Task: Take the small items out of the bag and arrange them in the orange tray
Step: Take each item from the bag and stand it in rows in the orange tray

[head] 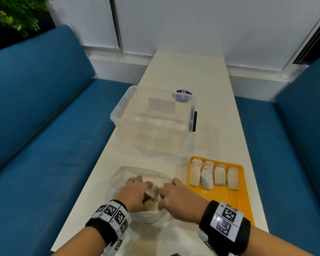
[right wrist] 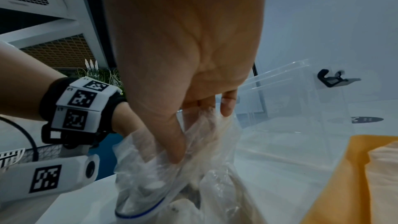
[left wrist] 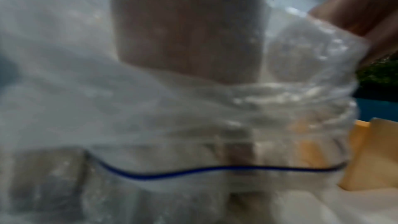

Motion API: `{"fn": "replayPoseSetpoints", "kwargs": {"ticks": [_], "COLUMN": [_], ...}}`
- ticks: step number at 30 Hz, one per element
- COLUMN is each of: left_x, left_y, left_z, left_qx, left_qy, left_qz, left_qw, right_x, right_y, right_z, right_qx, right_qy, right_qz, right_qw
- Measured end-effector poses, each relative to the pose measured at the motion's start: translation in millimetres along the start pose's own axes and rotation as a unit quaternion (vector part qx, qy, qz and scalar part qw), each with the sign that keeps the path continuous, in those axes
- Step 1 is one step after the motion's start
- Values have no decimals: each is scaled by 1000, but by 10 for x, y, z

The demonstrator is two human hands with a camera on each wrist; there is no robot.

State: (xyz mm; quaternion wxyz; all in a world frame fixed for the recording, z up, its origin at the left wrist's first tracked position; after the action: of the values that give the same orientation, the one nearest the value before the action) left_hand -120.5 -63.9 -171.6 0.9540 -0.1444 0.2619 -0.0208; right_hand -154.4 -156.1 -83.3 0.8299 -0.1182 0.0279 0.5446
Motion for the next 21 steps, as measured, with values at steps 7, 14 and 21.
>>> {"fn": "replayPoseSetpoints", "kwargs": {"ticks": [7, 14, 21], "left_x": [-41, -325, -605], "left_y": [-17, 49, -135], "left_z": [279, 577, 631], "left_qx": [-144, -424, -652], "left_qy": [-40, -6, 30], "left_qz": [-34, -20, 4], "left_qw": [988, 906, 757], "right_x": [16, 26, 18], "right_y": [-104, -188, -298], "right_z": [7, 54, 27], "right_qx": [28, 86, 282], "right_qy": [-4, 13, 63], "right_qz": [-30, -48, -91], "right_qw": [999, 995, 953]}}
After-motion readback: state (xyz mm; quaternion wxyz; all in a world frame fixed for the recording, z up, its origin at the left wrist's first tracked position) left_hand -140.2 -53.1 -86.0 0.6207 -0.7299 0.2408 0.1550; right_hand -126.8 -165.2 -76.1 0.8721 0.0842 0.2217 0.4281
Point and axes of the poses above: each hand's wrist, its own x-axis towards the middle knuckle, its own z-axis out of the back of the hand, y = z × x, the point moved 9 cm from there along x, towards the middle knuckle, and after that the axes turned 7 degrees about -x, right-handed, at the moved point
